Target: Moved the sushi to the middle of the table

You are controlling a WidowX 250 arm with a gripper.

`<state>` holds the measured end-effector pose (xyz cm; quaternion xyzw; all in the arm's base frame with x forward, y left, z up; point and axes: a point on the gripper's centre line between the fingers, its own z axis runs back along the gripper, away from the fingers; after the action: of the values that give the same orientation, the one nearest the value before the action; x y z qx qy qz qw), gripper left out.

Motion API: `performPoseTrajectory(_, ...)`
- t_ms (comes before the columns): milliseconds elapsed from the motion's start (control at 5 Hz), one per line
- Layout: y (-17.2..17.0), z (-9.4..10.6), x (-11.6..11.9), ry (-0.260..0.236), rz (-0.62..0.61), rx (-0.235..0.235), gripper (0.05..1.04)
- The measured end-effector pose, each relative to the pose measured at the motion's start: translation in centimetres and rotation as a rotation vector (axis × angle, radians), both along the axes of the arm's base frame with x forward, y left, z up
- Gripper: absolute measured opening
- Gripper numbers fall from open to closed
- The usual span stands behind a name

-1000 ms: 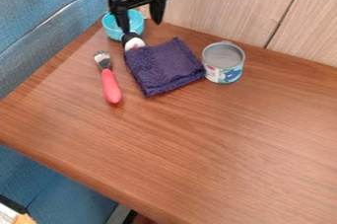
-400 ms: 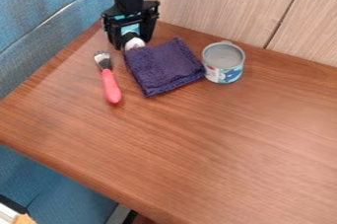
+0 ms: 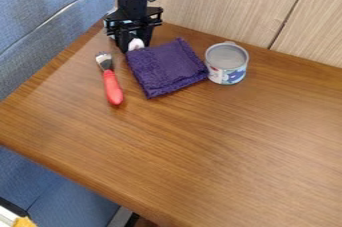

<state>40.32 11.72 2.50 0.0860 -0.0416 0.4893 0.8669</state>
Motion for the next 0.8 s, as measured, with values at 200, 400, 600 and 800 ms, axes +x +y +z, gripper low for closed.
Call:
performPoseTrajectory(200,-0.3,-0.2,-0.1,0.004,-0.013,-0.005,0.538)
performPoseTrajectory(400,-1.2,0.2,-0.4,0.005,-0.036,-0.003,0.538)
performPoseTrajectory(600,-1.9,3.7,-0.2,-0.062,-0.041,0.016,0.538)
performPoseTrajectory(800,-2.8,6.7,-0.2,-0.117,-0.054,0.032,0.538)
